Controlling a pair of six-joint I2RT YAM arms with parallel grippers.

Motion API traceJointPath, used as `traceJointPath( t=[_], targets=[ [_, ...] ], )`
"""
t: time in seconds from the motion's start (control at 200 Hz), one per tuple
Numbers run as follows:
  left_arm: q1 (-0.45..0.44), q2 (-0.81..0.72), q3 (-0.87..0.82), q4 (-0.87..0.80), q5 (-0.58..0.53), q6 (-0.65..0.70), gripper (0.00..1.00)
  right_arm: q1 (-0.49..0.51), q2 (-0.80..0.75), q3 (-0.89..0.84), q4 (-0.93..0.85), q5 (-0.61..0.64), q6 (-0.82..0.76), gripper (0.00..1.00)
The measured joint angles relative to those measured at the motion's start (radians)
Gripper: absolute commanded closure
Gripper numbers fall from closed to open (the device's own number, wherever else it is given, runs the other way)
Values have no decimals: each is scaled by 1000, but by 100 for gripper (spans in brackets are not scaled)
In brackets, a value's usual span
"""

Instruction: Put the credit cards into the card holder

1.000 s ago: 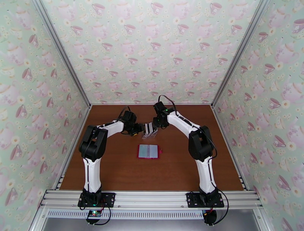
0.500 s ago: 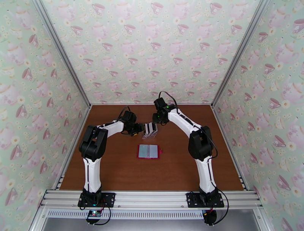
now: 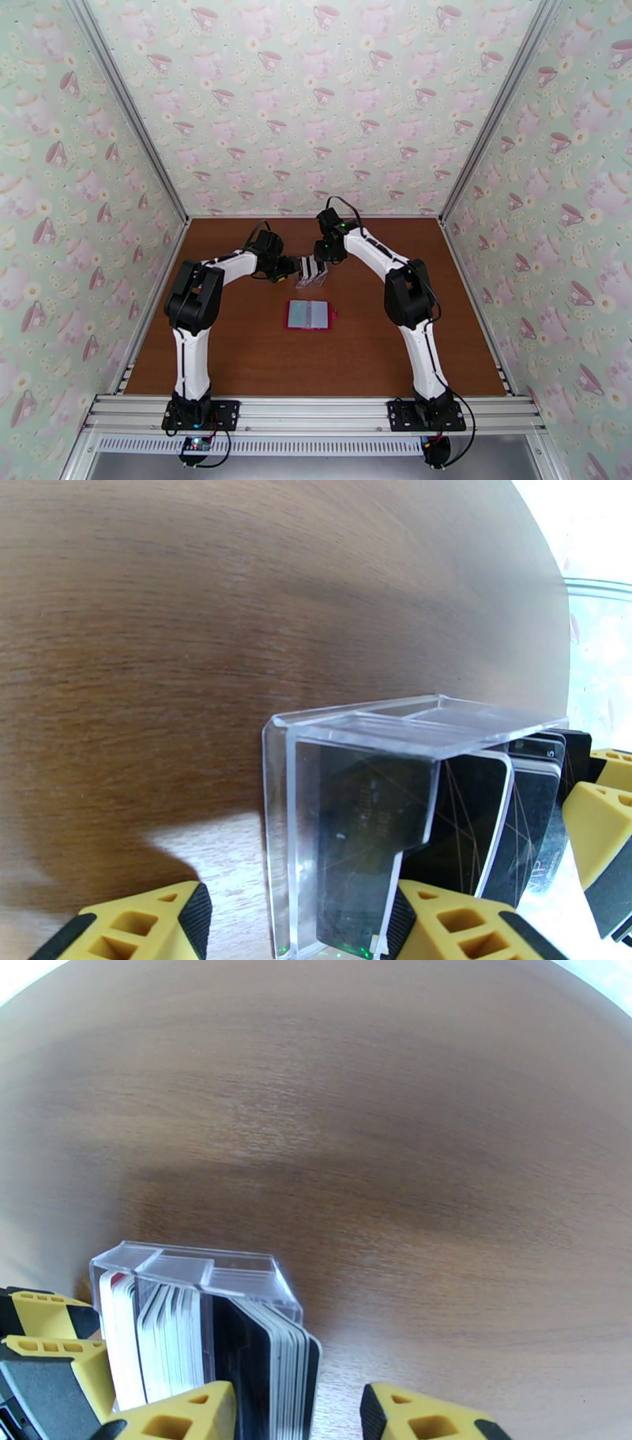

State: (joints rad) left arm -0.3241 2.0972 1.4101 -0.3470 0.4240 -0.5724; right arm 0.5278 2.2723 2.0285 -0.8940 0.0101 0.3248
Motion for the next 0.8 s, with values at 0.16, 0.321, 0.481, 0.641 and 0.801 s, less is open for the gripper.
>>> traceJointPath(
  t=[0.16,0.321,0.481,0.641,0.801],
  targets=[
    [0,0,0,0,0,0,38,0,0,0,-4,2,-1,53],
    [0,0,0,0,0,1,38,0,0,0,-18,16,-11,53],
    [0,0,10,-13,-1,3,42,1,0,2,-20,37,-24,54],
    [0,0,13,-15,-1,5,42,2,0,16,-37,50,-34,54],
    [0,0,13,-15,-1,5,43,2,0,30,-52,65,-42,55]
  ],
)
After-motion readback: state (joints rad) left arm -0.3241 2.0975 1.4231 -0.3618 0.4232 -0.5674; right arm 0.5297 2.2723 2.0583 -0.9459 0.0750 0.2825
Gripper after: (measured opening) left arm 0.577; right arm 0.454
